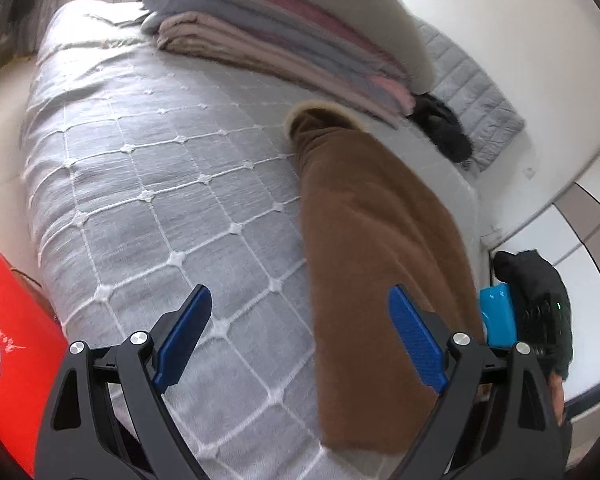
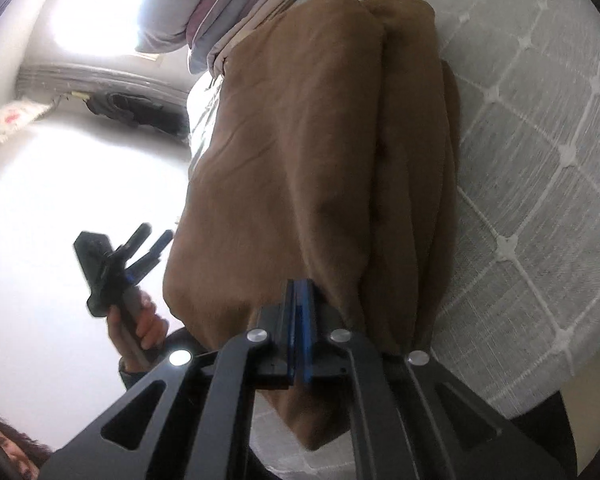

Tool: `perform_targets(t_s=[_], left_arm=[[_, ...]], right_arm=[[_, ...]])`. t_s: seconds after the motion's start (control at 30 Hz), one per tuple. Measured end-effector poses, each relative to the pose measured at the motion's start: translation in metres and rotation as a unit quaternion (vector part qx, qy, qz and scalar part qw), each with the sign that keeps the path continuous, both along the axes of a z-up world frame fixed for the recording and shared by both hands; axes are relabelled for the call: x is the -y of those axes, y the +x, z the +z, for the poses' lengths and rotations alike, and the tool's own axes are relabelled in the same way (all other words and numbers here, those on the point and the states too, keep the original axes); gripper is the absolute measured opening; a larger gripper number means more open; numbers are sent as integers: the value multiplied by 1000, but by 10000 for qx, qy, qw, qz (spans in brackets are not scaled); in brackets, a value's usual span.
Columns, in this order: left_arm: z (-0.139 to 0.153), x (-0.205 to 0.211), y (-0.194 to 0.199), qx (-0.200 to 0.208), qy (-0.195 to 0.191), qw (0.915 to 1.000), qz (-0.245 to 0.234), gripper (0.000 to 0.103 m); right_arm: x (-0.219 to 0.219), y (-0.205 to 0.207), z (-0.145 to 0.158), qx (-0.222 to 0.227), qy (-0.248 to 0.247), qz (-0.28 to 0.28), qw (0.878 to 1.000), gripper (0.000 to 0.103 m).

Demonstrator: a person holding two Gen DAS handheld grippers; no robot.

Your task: Fold large clothes

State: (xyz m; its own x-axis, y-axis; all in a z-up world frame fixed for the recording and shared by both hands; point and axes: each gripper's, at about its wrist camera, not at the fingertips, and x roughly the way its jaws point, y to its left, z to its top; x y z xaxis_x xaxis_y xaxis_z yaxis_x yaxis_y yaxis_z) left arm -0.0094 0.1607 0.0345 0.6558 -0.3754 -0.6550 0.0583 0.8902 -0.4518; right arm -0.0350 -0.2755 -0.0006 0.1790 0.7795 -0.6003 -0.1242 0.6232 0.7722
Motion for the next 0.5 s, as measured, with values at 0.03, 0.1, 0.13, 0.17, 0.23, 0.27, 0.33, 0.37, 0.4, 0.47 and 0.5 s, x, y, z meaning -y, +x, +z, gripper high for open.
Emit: perform_targets(t_s=[0.03, 0.1, 0.13, 0.17, 0.23, 0.27, 0.33, 0.37, 0.4, 0.47, 0.5], left_arm=[[2, 3, -10, 123, -136, 9996, -215, 86], [4, 11, -25, 263, -401, 9964, -705, 86], [4, 17, -32, 304, -519, 9934, -981, 87], [2, 25, -41, 311, -620, 9884, -1350, 89], [-1, 46, -57, 293, -604, 9746, -2138, 89], [-3, 54, -62, 300, -499, 9701, -2358, 89], [-8, 75, -72, 254, -161, 9580, -2852, 89], [-11, 84, -76, 283, 118, 9554, -2938, 89], [-12, 91, -80, 400, 404, 9530, -2975, 90], [-14, 96, -81, 413, 536, 9500, -3047, 91], [-14, 94, -81, 396, 442, 9507, -3044, 92]], right_arm=[[0, -2, 0, -3, 10, -23, 10000, 3], [3, -5, -4, -45, 169, -127, 9998, 2], [4, -6, -7, -73, 259, -185, 9995, 2], [6, -7, -13, -122, 398, -281, 9987, 2], [-4, -16, -14, -148, 544, -409, 9976, 2], [-3, -19, -17, -150, 607, -488, 9969, 2], [1, -17, -17, -165, 661, -565, 9961, 2], [1, -18, -17, -157, 664, -585, 9960, 2], [2, -18, -17, -156, 676, -599, 9958, 2], [2, -18, -17, -157, 702, -601, 9956, 2], [4, -18, -18, -164, 729, -603, 9954, 2]])
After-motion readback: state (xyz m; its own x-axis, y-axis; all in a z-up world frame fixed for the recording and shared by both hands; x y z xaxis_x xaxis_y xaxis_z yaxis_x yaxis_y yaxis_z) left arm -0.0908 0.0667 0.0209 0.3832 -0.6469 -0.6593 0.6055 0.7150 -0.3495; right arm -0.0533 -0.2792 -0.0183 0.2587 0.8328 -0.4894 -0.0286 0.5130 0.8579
